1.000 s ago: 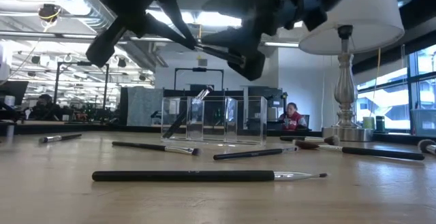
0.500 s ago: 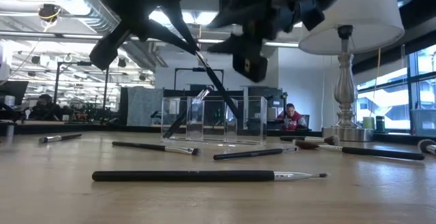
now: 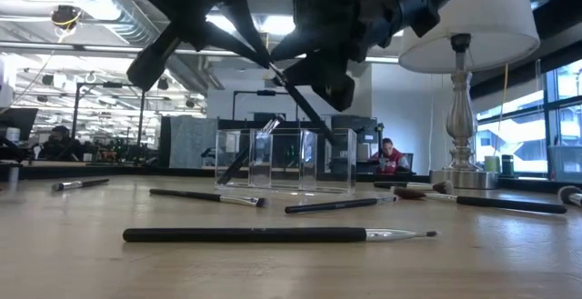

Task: Put items in baskets/containers
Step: Put the eyeshadow brush into the transparent organizer

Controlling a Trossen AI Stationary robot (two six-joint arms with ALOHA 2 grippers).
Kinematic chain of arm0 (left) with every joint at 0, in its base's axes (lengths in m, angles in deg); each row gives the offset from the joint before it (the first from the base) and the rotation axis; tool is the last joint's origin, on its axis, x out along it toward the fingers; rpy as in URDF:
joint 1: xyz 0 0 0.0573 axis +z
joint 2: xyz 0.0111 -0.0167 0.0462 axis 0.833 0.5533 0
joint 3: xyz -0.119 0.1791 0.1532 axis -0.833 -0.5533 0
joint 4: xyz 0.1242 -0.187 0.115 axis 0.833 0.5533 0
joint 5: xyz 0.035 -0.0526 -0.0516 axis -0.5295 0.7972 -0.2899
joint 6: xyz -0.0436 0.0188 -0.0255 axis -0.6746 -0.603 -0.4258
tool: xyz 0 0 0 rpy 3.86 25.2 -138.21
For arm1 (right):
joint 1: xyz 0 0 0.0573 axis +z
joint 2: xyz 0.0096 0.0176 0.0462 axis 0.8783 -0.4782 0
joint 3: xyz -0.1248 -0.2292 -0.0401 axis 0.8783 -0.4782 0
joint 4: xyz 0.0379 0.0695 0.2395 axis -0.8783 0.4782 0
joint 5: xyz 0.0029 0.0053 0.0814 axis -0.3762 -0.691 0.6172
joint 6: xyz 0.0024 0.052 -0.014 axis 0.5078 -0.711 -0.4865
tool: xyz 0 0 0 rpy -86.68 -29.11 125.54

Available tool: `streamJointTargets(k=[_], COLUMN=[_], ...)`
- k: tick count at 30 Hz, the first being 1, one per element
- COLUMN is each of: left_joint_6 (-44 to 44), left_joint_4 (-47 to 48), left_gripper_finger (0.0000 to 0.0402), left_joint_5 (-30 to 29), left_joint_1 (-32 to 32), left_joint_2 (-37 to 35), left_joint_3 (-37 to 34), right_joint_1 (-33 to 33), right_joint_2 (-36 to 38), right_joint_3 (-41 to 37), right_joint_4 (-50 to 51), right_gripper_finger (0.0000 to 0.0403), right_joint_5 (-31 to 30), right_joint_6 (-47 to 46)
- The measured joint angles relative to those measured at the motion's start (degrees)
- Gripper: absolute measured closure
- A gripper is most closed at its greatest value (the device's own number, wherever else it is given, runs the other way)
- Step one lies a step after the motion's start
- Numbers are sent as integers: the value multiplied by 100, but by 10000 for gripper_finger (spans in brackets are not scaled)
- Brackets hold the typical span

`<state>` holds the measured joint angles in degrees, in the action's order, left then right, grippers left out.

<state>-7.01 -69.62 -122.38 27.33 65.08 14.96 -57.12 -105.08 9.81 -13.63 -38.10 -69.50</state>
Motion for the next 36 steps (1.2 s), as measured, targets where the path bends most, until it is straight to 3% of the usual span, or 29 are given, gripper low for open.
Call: streamJointTargets(k=[7, 9, 14, 17, 20, 26, 28, 31, 33, 36], left_joint_6=[4, -24, -502, -846, -1509, -3811, -4465, -5599, -6413, -7738], left_joint_4=[-216, -214, -202, -211, -185, 198, 437, 873, 1251, 1985], left_gripper_finger=[397, 398, 391, 385, 378, 353, 341, 323, 313, 302], left_joint_5=[148, 150, 192, 142, -177, -1519, -1245, -212, 344, 880], left_joint_1=[0, 0, 4, 4, 10, -60, -116, -97, 4, 157], left_joint_2=[0, 0, -2, -2, -2, -76, -238, -579, -834, -1184], left_joint_3=[0, 0, -4, -4, -8, -7, -7, -7, -5, -7], right_joint_1=[200, 202, 272, 309, 304, 303, 307, 309, 307, 265], right_joint_2=[-82, -76, -67, -67, -45, 298, 509, 766, 818, 668], right_joint_3=[0, 0, -2, -2, -2, -2, -2, -2, -42, -288], right_joint_4=[-150, -138, -141, -166, -201, -275, -398, -866, -1541, -2987], right_gripper_finger=[264, 286, 383, 381, 381, 386, 384, 384, 384, 384], right_joint_5=[-482, -503, -535, -808, -1109, -2251, -2601, -3208, -3460, -3618], right_joint_6=[141, 139, 345, 386, 528, 1046, 1258, 1940, 2757, 3101])
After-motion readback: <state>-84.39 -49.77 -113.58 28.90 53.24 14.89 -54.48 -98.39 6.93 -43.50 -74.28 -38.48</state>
